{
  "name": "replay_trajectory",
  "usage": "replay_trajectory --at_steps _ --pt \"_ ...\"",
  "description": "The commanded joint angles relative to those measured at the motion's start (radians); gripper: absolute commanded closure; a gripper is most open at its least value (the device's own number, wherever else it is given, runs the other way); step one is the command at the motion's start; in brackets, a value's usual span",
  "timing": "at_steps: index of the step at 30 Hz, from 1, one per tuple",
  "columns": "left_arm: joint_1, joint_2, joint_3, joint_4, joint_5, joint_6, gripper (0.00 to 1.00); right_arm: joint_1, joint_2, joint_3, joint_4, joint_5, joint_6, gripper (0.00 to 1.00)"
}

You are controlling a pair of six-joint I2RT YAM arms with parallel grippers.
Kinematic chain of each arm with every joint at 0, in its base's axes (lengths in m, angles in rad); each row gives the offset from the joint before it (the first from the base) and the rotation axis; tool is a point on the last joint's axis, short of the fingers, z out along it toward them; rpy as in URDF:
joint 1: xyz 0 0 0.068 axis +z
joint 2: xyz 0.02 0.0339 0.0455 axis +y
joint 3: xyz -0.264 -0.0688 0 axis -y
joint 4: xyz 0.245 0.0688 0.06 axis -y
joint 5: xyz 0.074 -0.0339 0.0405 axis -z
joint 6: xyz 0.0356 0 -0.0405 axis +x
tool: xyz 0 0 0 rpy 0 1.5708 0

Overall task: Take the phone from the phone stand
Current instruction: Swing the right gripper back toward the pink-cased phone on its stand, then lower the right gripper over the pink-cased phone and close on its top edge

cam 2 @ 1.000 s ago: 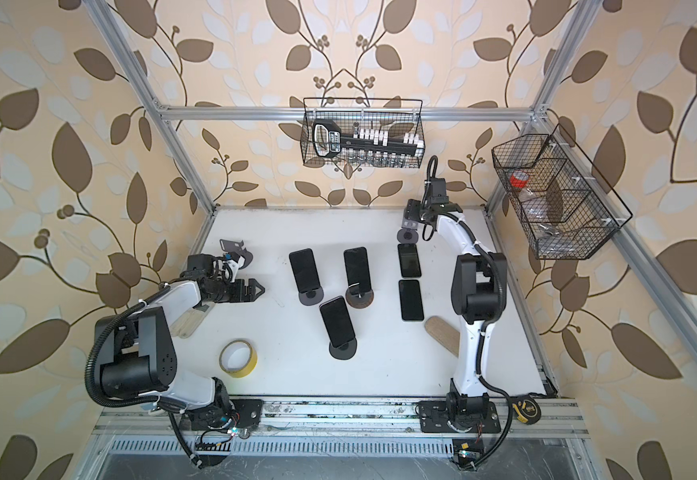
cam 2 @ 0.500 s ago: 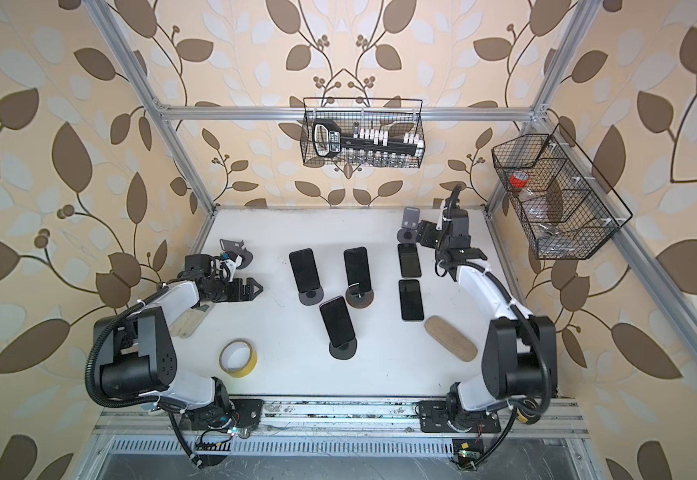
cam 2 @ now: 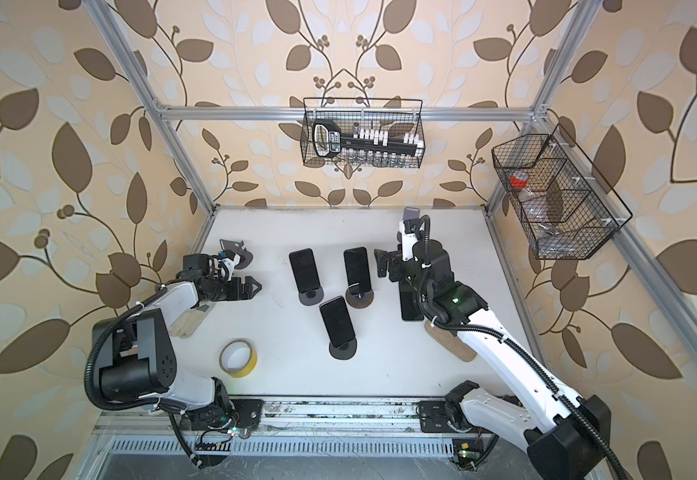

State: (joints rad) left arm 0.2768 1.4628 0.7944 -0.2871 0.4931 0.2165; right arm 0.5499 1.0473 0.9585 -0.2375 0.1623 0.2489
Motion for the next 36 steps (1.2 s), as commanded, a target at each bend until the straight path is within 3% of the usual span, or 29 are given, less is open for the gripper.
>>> replay_trajectory --at_steps 1,5,13,16,21,36 --pt "0.012 -0.058 -0.011 0.022 0.012 0.003 0.01 0.119 -0.009 -0.005 -0.098 0.037 0.049 0.00" --pt "0.012 -0.059 -0.011 0.024 0.008 0.001 0.01 0.276 0.025 0.036 -0.175 0.071 0.090 0.00" --pt "0.012 -0.066 -0.019 0.024 0.049 0.015 0.01 0.522 0.132 0.139 -0.294 0.265 0.161 0.00" --pt "0.012 -0.067 -0.020 0.024 0.048 0.015 0.01 0.537 0.190 0.172 -0.326 0.203 0.224 0.00" --pt "0.012 -0.079 -0.024 0.024 0.042 0.020 0.01 0.576 0.266 0.221 -0.375 0.284 0.263 0.00" --pt "0.012 -0.084 -0.027 0.024 0.044 0.023 0.01 0.537 0.404 0.309 -0.414 0.183 0.231 0.00"
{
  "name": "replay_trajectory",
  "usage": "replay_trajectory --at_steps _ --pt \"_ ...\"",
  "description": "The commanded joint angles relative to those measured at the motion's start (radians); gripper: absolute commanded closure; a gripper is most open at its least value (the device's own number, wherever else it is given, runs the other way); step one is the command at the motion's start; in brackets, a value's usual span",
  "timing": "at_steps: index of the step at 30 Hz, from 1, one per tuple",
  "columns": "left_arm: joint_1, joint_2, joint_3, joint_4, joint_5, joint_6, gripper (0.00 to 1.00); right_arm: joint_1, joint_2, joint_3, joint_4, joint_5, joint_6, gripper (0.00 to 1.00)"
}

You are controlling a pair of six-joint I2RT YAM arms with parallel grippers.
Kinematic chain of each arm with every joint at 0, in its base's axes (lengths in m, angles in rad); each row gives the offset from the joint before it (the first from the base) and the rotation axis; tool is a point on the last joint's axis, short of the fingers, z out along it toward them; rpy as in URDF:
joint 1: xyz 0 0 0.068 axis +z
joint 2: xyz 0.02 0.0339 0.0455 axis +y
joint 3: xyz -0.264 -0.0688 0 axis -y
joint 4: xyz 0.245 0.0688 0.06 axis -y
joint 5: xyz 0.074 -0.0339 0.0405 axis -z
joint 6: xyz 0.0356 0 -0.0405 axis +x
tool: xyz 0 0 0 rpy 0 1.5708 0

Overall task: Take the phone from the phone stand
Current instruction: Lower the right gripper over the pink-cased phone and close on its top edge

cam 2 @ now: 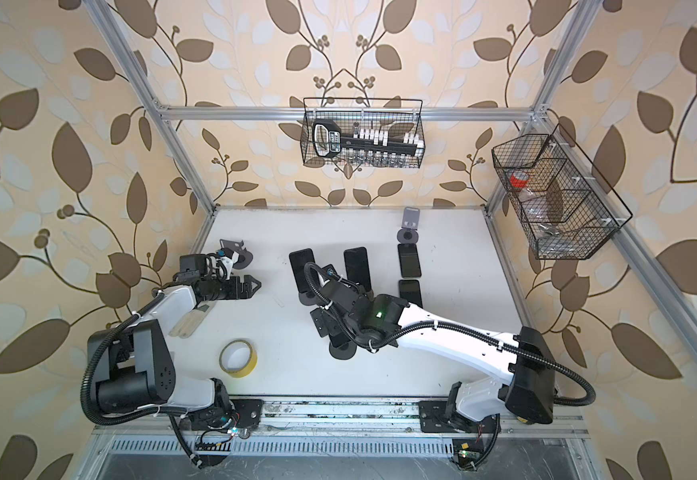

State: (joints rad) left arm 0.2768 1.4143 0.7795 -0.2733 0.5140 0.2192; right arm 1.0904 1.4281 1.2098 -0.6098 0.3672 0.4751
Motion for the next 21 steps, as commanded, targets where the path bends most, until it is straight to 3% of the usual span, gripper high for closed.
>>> replay_trajectory --at_steps 1,21 --pt "0.012 -0.034 -0.010 0.011 0.023 0.020 0.01 -0.008 0.032 0.066 -0.051 -0.021 0.005 0.00" --pt "0.012 -0.038 -0.014 0.013 0.023 0.020 0.01 -0.035 0.133 0.091 -0.079 -0.070 0.056 0.08"
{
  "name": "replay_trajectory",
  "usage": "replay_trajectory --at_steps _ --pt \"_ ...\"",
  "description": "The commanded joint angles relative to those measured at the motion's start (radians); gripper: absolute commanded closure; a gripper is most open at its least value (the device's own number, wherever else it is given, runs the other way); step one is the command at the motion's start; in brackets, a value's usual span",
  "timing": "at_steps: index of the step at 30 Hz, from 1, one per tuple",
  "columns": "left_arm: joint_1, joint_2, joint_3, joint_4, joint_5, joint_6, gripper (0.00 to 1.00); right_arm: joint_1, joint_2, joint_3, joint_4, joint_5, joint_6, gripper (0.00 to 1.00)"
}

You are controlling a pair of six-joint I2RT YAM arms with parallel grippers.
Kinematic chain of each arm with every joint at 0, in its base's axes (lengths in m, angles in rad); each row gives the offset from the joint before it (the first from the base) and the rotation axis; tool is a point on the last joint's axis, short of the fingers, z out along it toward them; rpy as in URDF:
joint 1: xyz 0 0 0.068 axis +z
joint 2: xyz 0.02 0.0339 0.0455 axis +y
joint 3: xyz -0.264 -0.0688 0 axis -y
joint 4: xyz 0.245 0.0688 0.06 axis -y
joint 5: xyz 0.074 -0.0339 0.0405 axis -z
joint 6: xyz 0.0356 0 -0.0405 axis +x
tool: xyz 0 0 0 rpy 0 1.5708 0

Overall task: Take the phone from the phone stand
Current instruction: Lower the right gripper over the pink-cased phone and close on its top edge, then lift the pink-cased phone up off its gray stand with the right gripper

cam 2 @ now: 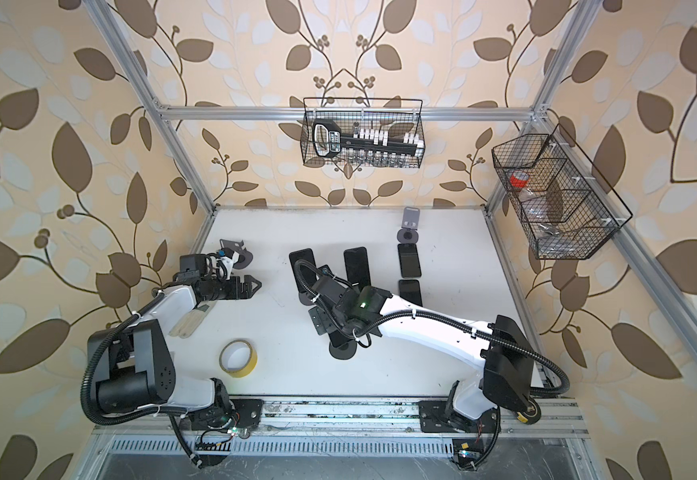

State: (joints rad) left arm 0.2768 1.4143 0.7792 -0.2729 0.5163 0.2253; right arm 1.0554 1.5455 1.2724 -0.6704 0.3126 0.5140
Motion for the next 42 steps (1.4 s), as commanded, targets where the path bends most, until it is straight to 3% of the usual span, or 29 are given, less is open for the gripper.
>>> replay_trajectory --at_steps 1,12,29,42 --pt "0.012 -0.038 -0.014 0.013 0.021 0.014 0.01 -0.001 0.020 0.029 -0.018 -0.015 0.016 0.08" --pt "0.012 -0.038 -0.014 0.011 0.019 0.014 0.01 -0.010 0.030 0.025 -0.022 -0.020 0.017 0.18" --pt "0.012 -0.038 -0.012 0.009 0.021 0.015 0.01 -0.041 0.034 0.004 -0.016 -0.079 0.100 0.15" --pt "0.012 -0.038 -0.011 0.009 0.019 0.014 0.01 -0.026 0.053 0.007 -0.050 -0.009 0.129 0.16"
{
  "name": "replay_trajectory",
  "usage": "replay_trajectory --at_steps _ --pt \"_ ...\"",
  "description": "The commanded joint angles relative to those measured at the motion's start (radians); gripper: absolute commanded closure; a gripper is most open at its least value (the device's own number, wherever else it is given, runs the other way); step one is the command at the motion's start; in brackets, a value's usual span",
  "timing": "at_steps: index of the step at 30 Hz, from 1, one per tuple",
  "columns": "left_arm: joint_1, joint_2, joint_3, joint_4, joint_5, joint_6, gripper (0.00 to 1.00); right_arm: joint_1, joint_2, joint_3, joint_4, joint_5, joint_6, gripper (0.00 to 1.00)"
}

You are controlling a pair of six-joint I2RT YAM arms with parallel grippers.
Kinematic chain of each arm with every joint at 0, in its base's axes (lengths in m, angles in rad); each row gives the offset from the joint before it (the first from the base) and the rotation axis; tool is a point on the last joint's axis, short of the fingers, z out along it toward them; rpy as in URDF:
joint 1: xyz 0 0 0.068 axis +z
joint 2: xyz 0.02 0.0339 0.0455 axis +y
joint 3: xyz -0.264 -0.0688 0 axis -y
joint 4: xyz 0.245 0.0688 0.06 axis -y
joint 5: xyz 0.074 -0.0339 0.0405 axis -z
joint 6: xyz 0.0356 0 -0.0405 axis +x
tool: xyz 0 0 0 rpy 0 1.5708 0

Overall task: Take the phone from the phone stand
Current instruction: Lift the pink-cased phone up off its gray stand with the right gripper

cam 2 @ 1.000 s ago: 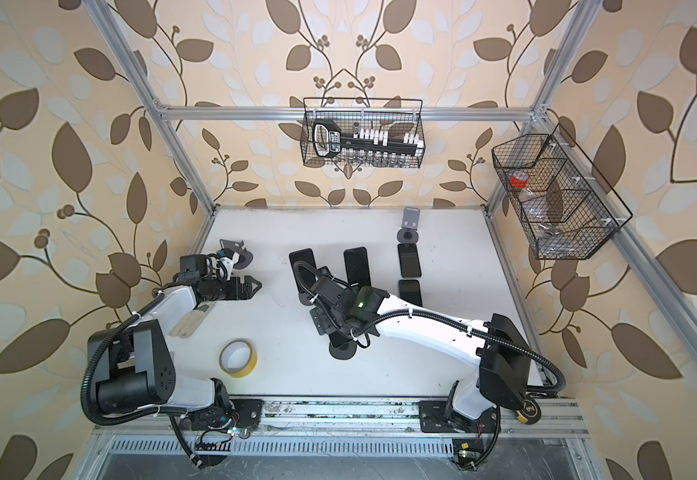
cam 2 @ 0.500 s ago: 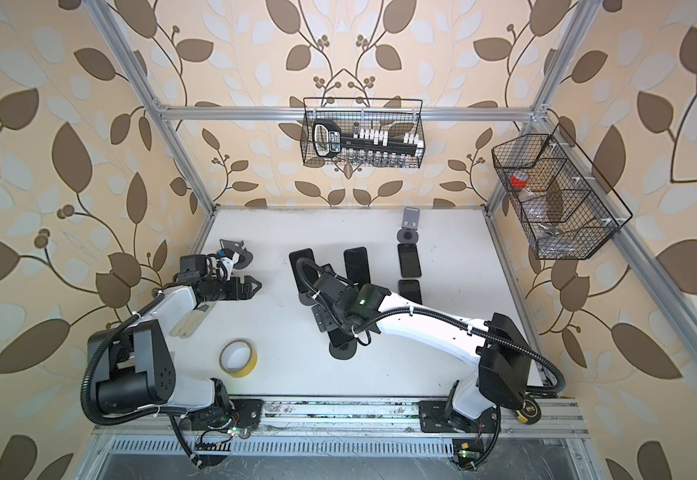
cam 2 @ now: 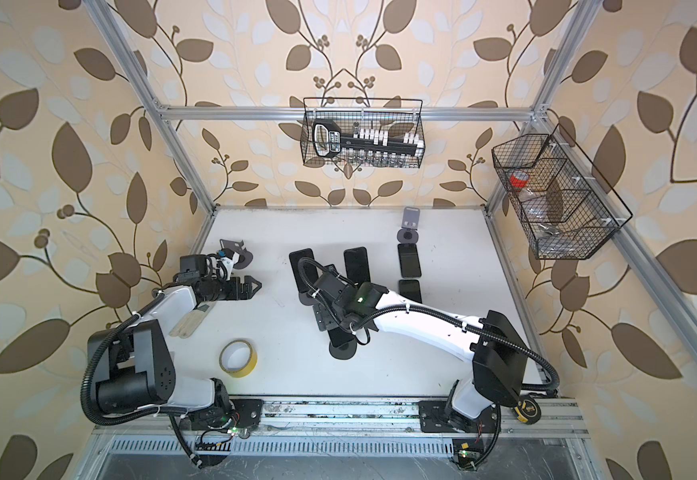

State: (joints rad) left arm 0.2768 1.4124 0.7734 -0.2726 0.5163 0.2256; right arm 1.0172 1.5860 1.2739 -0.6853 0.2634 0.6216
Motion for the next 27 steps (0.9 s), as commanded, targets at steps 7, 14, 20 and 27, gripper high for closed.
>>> replay_trajectory --at_steps 7,14,20,27 --pt "0.013 -0.034 -0.006 0.008 0.019 0.014 0.01 0.012 0.017 0.010 -0.039 0.032 0.020 0.20" --pt "0.012 -0.031 -0.003 0.006 0.016 0.014 0.01 0.012 0.022 0.016 -0.043 0.035 0.015 0.21" --pt "0.012 -0.029 -0.003 0.006 0.016 0.014 0.01 0.012 0.029 0.034 -0.077 0.051 0.050 0.14" --pt "0.012 -0.029 -0.001 0.003 0.016 0.012 0.01 0.015 -0.001 0.039 -0.106 0.072 0.151 0.13"
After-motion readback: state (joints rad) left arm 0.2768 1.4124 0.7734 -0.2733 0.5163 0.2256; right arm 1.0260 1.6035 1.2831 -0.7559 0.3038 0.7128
